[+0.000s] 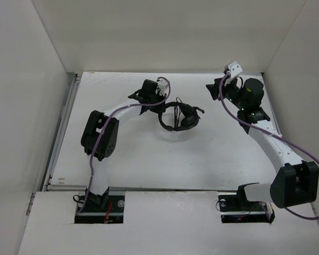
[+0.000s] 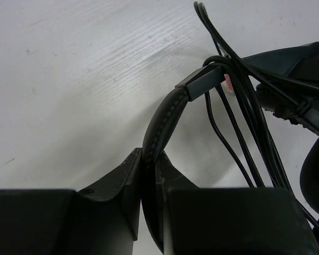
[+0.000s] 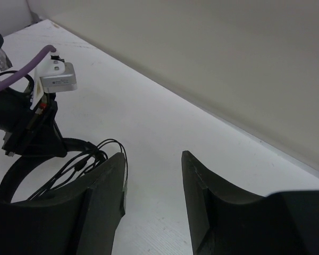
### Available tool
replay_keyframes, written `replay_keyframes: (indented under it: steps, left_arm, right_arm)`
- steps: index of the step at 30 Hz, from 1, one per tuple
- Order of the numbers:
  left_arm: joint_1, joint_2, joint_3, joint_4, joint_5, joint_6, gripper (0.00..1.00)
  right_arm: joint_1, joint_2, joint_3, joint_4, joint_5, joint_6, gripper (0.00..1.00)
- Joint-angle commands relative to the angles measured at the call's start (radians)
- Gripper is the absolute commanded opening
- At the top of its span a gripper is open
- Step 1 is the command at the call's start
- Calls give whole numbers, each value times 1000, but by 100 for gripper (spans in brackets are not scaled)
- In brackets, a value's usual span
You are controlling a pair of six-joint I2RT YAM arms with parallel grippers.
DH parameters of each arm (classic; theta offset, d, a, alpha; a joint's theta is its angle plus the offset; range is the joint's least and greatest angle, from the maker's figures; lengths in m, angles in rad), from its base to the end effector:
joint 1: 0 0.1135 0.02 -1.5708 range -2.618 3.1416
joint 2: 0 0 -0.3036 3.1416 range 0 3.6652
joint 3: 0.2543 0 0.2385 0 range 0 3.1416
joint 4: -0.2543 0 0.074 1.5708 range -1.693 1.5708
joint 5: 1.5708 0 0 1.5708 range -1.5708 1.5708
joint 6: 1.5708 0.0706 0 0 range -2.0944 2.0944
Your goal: Wrap the headphones
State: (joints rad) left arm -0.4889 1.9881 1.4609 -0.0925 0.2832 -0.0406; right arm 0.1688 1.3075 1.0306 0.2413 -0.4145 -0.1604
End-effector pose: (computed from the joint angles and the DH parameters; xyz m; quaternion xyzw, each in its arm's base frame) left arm 0.4217 -0.2467 0.2444 0.2586 0.8438 -0.2397 0.4046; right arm 0.3087 0.0814 0.3963 -0.2563 0.6713 0.1509 0.6789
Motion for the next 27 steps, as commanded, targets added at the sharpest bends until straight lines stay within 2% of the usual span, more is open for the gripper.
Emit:
replay_keyframes:
  steps: [1, 10, 13, 19, 21, 23, 27]
  left_arm:
    - [6, 20, 87, 63, -15, -35, 3]
    - [36, 118, 148, 63, -99, -25, 9]
    - [48, 138, 162, 63, -124, -27, 18]
    - [63, 153, 176, 59, -148, -24, 25]
    - [66, 144, 174, 53, -148, -22, 29]
    - [65, 120, 168, 50, -148, -21, 43]
    - [54, -6, 150, 1, -124, -41, 47]
  right_arm:
    - [-12, -37, -10, 72, 8, 5, 53]
    - [-30, -42, -21, 72, 3, 4, 53]
    - [-35, -44, -21, 72, 3, 4, 53]
    - [-48, -47, -27, 72, 2, 4, 54]
    - [-53, -48, -29, 72, 2, 4, 54]
    - [-58, -50, -33, 72, 2, -2, 55]
    - [-58, -56, -53, 66, 2, -43, 56]
